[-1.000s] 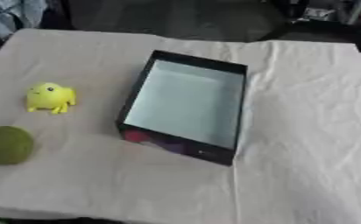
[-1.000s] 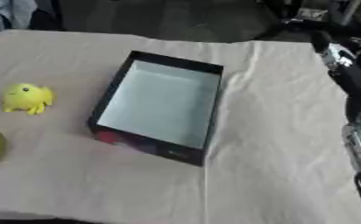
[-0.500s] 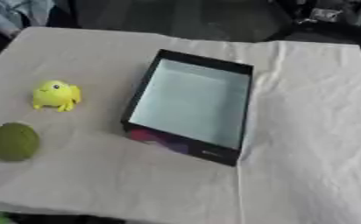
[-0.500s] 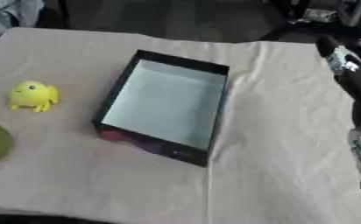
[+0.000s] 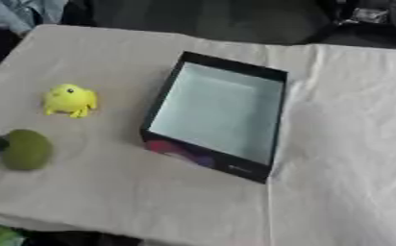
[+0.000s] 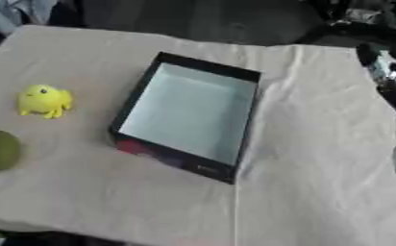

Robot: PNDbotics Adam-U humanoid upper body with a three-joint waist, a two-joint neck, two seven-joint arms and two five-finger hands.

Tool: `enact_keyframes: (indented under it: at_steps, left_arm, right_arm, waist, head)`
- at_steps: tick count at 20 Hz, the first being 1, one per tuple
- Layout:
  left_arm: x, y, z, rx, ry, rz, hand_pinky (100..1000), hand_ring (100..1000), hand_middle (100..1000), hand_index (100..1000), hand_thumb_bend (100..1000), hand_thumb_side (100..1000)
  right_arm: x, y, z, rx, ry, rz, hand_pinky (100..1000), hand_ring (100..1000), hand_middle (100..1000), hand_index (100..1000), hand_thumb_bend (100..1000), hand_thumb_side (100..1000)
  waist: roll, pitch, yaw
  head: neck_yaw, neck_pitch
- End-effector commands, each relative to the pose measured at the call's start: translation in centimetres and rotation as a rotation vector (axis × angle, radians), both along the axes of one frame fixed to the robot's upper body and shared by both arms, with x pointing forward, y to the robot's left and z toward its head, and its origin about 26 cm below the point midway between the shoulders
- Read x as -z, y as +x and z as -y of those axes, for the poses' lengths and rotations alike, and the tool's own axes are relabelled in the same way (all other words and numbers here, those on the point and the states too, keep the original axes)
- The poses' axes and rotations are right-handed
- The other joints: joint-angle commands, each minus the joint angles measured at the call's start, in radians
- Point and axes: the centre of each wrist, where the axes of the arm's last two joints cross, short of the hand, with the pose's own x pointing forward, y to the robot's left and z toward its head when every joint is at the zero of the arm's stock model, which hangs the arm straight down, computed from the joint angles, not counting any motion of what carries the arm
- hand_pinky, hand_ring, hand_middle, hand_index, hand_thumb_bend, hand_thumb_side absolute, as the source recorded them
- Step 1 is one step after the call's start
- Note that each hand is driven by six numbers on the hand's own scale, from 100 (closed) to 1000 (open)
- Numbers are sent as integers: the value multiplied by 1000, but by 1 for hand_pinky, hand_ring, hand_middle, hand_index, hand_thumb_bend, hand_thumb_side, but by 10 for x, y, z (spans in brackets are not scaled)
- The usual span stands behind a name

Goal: Pick up objects on the table and place them in the box.

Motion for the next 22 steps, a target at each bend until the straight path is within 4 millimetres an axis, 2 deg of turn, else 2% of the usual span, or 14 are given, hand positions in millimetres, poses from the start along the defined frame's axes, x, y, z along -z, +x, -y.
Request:
enact_keyframes:
  at_steps: [1, 8, 12, 13, 14, 18, 22]
  left_arm:
    - [-19, 1, 4, 33, 39, 17, 861, 749, 786, 889, 668, 489]
    - [-23, 1, 11, 127, 40, -77, 871, 764, 794, 893, 670, 472]
    - [-15, 3, 8, 114, 91, -133, 873, 778, 804, 898, 686, 448]
    - [-13, 4, 6, 101, 115, -142, 874, 787, 811, 902, 658, 357]
    - [-11, 5, 3, 81, 149, -146, 874, 791, 814, 904, 701, 431]
    - [0, 10, -7, 1, 269, -144, 873, 802, 823, 912, 717, 407]
    - [11, 14, -15, -46, 306, -146, 873, 802, 823, 913, 726, 395]
  right_arm:
    - [-7, -1, 4, -4, -36, 14, 933, 872, 909, 858, 724, 335]
    - [-8, -1, 4, -7, -37, 17, 933, 872, 909, 858, 725, 336]
    - [-7, -1, 4, -7, -35, 14, 933, 872, 910, 858, 725, 333]
    - [-7, -1, 4, -7, -35, 13, 933, 872, 910, 858, 725, 332]
    - [-6, -1, 3, -9, -35, 13, 933, 872, 910, 858, 725, 332]
    - [-5, -1, 3, -11, -35, 8, 934, 872, 910, 858, 726, 327]
    - [-4, -1, 3, -13, -36, 6, 934, 873, 910, 858, 727, 325]
  waist:
    - [1, -6, 2]
    - [1, -8, 0]
    - [1, -5, 1]
    - [1, -4, 1]
    - [0, -3, 1]
    - [-1, 0, -3]
    - [-4, 3, -9]
  head:
    - [3, -1]
    - [3, -1]
    - [17, -1]
    - [21, -1]
    - [26, -1]
    - [30, -1]
    - [35, -1]
